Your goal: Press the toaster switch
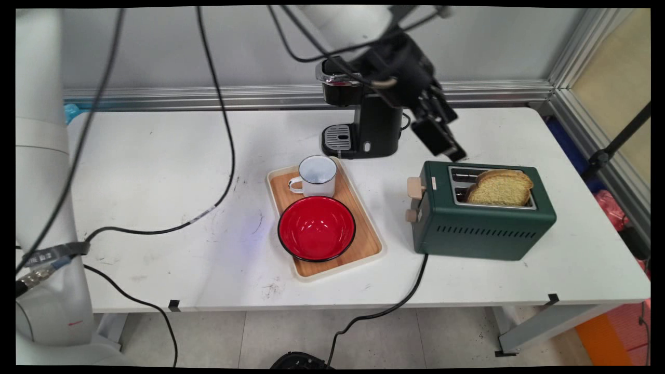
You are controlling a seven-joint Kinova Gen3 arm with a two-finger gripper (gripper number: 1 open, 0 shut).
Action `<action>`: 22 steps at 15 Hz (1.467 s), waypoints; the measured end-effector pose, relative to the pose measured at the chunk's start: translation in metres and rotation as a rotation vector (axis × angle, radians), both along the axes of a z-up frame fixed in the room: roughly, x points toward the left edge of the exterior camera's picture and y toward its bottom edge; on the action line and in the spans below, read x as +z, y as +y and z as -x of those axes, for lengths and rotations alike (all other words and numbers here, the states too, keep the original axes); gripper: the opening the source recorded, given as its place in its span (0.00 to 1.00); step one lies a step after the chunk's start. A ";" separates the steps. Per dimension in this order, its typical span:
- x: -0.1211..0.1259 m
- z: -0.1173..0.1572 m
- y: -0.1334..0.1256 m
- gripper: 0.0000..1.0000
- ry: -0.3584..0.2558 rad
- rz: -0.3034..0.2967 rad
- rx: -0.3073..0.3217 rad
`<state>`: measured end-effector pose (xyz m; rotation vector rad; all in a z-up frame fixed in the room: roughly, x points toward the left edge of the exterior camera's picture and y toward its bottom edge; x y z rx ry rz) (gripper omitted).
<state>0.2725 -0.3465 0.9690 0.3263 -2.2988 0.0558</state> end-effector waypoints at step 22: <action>-0.070 -0.038 0.029 1.00 -0.123 0.048 0.043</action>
